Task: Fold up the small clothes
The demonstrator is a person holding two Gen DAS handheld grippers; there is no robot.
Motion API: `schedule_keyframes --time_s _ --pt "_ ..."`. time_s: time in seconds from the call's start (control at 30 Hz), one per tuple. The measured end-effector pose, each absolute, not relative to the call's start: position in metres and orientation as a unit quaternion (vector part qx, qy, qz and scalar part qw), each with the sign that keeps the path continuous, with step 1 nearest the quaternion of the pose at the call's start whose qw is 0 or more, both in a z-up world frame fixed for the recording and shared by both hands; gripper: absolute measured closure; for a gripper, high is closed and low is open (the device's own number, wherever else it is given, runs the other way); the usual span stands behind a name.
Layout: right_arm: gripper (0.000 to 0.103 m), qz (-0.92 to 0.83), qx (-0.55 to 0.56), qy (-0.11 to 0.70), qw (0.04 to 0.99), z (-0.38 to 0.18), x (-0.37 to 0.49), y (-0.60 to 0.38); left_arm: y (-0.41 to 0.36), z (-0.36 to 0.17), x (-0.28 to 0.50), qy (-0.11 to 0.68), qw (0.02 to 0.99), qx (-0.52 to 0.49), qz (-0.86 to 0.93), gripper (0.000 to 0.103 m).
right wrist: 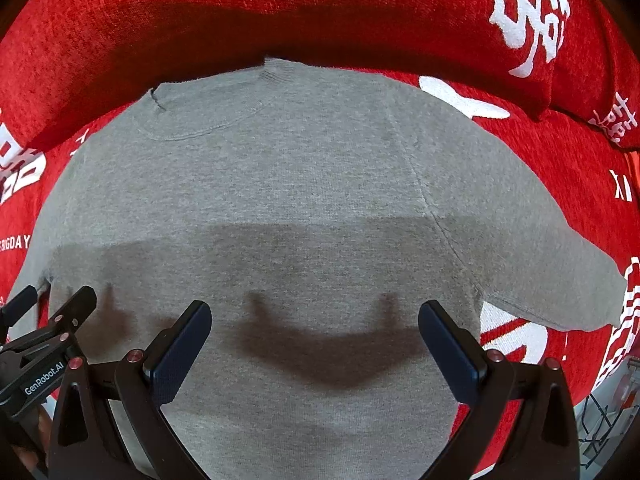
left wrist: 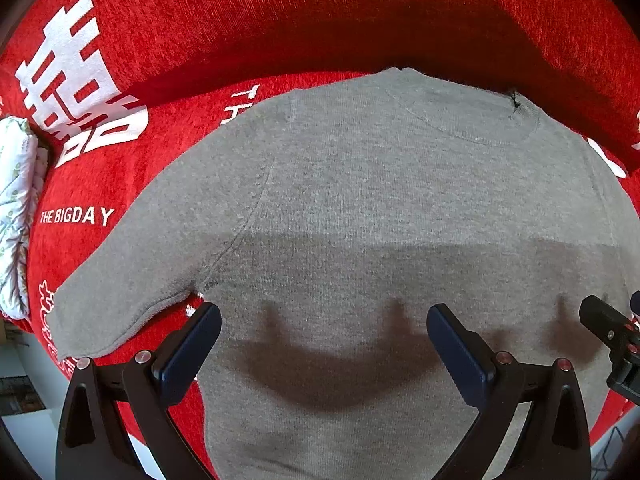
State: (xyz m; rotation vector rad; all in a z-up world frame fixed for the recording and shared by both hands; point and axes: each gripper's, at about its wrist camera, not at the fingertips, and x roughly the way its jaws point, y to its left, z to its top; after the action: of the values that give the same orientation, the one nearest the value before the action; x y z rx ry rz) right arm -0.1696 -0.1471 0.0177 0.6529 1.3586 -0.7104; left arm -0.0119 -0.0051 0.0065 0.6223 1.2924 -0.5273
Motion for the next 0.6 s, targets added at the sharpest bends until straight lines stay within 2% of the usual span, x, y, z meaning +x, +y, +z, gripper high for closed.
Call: schedule_keyframes --time_s 0.6 --pt "0.0 -0.315 0.29 0.604 0.672 0.0189 -0.1692 -0.1486 -0.0011 0.0093 -0.0121 0.584 0.723 0.281 -0.24 0.0"
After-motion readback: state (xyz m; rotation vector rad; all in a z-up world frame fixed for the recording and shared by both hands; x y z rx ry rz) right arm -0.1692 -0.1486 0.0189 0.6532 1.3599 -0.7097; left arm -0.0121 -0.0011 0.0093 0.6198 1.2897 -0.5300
